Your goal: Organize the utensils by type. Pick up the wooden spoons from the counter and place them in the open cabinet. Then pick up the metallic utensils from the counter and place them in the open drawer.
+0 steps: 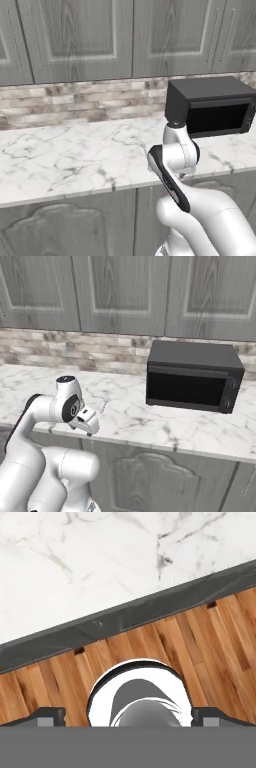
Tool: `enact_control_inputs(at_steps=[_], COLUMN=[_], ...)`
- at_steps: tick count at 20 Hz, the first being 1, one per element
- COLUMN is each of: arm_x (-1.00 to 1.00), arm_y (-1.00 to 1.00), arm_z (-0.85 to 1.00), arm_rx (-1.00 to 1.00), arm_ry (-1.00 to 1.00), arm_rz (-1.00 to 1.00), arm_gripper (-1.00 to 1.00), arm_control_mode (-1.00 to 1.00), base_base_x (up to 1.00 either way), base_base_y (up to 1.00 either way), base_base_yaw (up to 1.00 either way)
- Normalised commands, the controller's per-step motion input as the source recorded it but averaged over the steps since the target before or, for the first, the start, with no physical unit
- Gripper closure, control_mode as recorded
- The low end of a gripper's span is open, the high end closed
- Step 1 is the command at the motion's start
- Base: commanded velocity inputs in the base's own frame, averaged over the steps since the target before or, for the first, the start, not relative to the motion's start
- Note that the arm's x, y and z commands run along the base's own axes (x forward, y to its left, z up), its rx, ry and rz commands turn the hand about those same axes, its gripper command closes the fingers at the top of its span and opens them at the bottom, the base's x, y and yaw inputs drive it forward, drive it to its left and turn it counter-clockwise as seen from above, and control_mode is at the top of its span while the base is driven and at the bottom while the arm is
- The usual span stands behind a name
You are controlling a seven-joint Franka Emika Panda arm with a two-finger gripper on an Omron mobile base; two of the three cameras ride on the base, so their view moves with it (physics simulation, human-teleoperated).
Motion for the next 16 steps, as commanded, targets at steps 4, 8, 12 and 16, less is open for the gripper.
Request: enact_control_inputs(at_steps=[4, 8, 12, 16], arm_x=[0.0, 0.0, 0.0, 0.0], arm_y=[0.0, 0.0, 0.0, 0.0], arm_z=[0.0, 0.0, 0.0, 0.0], arm_rx=[0.0, 0.0, 0.0, 0.0], arm_ry=[0.0, 0.0, 0.0, 0.0], arm_rz=[0.0, 0.0, 0.0, 0.0], arm_gripper=[-1.0, -1.0, -1.0, -1.0], arm_control_mode=[1.0, 1.0, 1.0, 1.0], base_base_x=[0.3, 0.34, 0.52, 0.49], base_base_y=[0.12, 0.05, 0.07, 0.04], base_base_yaw=[0.0, 0.0, 0.0, 0.0])
